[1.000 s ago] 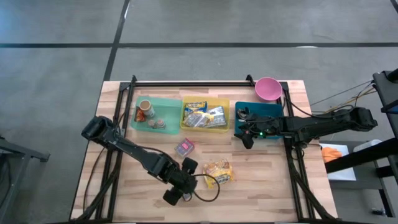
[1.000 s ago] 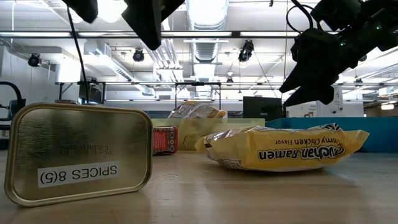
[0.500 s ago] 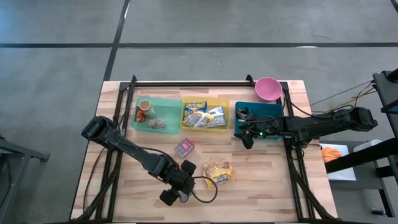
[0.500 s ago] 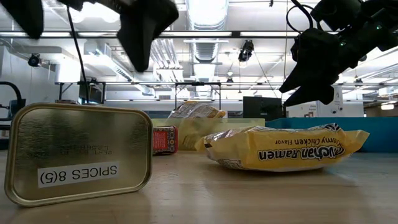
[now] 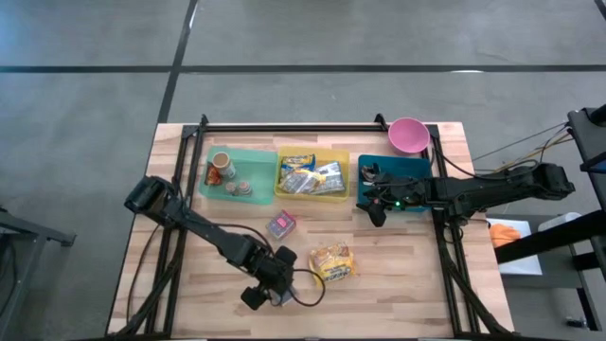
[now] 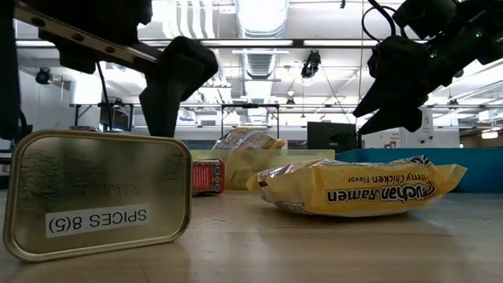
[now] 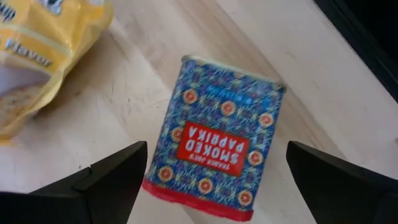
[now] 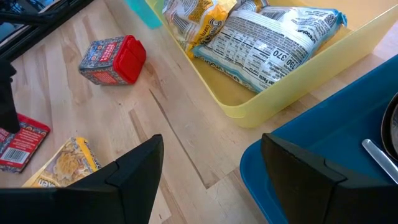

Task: Pick & Place Food Item
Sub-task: Put the red seasoning can into the green bin

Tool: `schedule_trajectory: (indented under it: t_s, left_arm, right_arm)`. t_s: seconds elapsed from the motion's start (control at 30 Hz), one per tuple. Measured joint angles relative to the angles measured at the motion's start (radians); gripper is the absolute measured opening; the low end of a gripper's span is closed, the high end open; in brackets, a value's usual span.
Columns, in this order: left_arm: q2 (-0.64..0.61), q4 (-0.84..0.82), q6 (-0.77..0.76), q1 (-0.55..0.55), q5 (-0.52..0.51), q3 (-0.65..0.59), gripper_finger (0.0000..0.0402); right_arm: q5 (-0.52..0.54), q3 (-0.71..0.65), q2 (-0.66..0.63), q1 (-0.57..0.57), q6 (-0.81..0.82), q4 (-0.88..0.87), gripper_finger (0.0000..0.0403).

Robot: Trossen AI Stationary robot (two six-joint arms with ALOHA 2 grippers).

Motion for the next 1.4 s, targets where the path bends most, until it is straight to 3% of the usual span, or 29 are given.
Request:
schedule_trajectory:
  t_s: [0.37,0.9,1.4]
  left_arm:
    - [0.000,0.025,0.043,0.002,0.000,-0.007,0.0389]
    - [0.003,0.177,0.062,0.023,0.036,-0.119,0.0389]
    - [0.003,0.240,0.005,0.030,-0.026,-0.117,0.0388]
  right_arm:
    - [0.000,0.000,0.000,0.000,0.000,0.000,0.0265]
    - [0.000,0.000,0.000,0.000,0.000,0.000,0.0265]
    - [0.000,0.000,0.000,0.000,0.000,0.000,0.0265]
